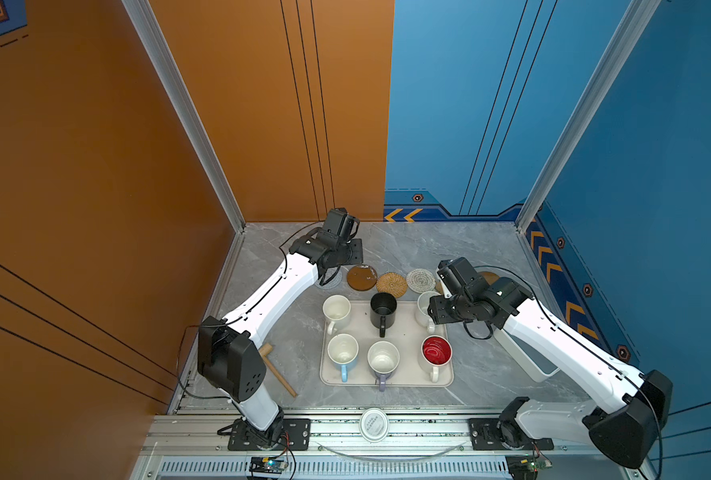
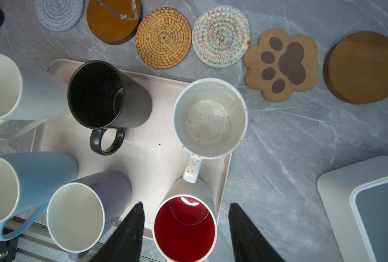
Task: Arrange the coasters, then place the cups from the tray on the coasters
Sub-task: 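Swing the right gripper over the white speckled mug while the left arm shifts farther, then lower the right gripper into the white speckled mug and grip its rim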
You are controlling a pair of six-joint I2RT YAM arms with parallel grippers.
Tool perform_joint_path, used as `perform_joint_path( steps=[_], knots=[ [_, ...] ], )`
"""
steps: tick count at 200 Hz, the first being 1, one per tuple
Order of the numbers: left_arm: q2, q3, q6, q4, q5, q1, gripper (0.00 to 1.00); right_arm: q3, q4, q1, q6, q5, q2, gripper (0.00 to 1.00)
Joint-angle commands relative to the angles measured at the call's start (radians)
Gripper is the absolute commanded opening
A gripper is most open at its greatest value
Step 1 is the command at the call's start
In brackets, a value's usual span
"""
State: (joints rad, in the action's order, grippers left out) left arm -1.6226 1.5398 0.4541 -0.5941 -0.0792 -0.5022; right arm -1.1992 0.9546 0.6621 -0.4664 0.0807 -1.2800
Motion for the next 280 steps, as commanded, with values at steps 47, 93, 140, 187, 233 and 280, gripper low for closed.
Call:
perform_joint_path(
  steps=[47, 93, 140, 187, 233, 280],
  knots=[
    [0.255, -0.228, -0.007, 0.238, 0.107, -0.053, 0.67, 0.086, -0.009, 0.033, -0.135, 0.026, -0.084, 0.56],
    [0.334, -0.284, -0.016, 0.256, 0.105, -0.074, 0.69, 0.106, -0.092, 0.033, -0.179, 0.023, -0.150, 0.52],
    [0.370, -0.315, -0.020, 0.264, 0.097, -0.078, 0.71, 0.099, -0.122, 0.012, -0.212, 0.013, -0.251, 0.52],
    [0.382, -0.320, -0.025, 0.264, 0.090, -0.078, 0.72, 0.096, -0.148, -0.009, -0.228, 0.023, -0.302, 0.45],
    [0.378, -0.323, -0.025, 0.263, 0.086, -0.078, 0.72, 0.089, -0.158, -0.021, -0.240, 0.036, -0.330, 0.38],
    [0.377, -0.322, -0.026, 0.263, 0.085, -0.077, 0.72, 0.083, -0.155, -0.038, -0.246, 0.046, -0.338, 0.33]
  ],
)
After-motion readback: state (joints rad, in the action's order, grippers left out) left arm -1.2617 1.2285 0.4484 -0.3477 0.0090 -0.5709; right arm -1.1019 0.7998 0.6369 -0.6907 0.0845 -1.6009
